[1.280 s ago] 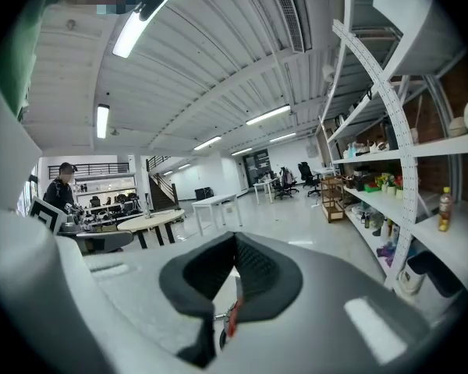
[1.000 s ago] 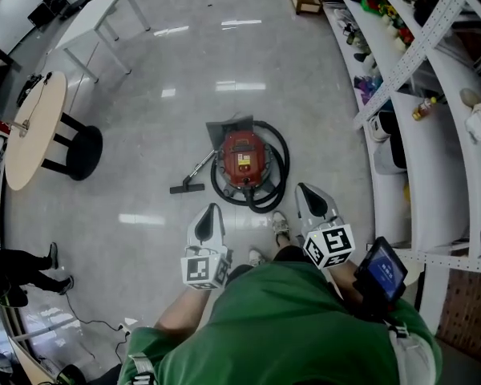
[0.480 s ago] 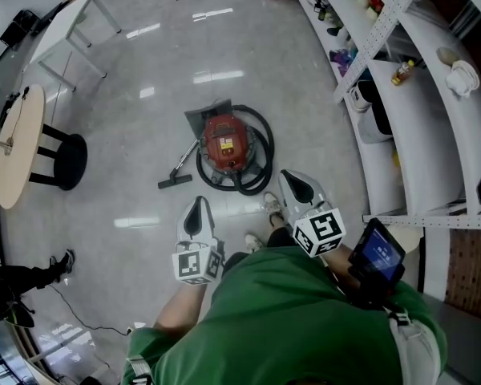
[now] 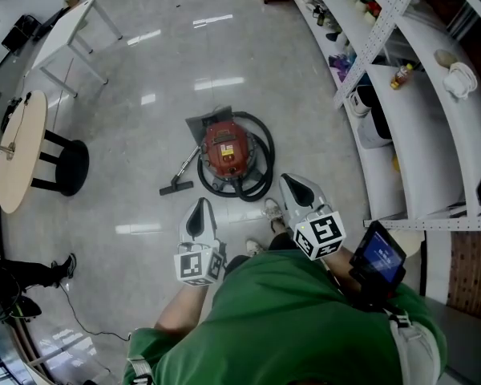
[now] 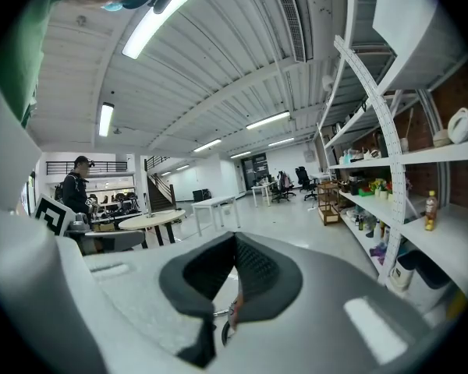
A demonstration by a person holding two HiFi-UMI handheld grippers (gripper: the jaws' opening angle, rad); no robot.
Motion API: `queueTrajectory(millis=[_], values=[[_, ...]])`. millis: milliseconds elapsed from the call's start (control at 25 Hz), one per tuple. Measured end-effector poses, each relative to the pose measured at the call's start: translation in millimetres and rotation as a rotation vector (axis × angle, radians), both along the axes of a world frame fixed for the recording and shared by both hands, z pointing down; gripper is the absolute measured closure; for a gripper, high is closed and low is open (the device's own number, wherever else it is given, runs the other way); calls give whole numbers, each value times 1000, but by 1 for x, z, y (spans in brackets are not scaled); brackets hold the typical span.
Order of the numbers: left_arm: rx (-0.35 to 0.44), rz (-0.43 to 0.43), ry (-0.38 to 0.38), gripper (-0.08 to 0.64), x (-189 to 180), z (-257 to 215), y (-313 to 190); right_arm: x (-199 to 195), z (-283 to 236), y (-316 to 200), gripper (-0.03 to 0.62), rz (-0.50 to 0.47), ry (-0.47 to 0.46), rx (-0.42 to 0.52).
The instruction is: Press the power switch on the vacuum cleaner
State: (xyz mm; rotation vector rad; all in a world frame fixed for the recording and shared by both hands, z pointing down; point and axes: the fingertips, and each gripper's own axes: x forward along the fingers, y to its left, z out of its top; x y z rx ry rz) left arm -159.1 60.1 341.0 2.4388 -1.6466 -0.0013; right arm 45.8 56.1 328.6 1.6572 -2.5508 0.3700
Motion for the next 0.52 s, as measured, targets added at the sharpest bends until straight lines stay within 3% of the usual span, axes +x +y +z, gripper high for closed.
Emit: queueTrajectory(millis=[520], values=[[-1, 12, 10, 552, 1, -5, -11, 0, -3, -9, 591, 10, 4, 1]])
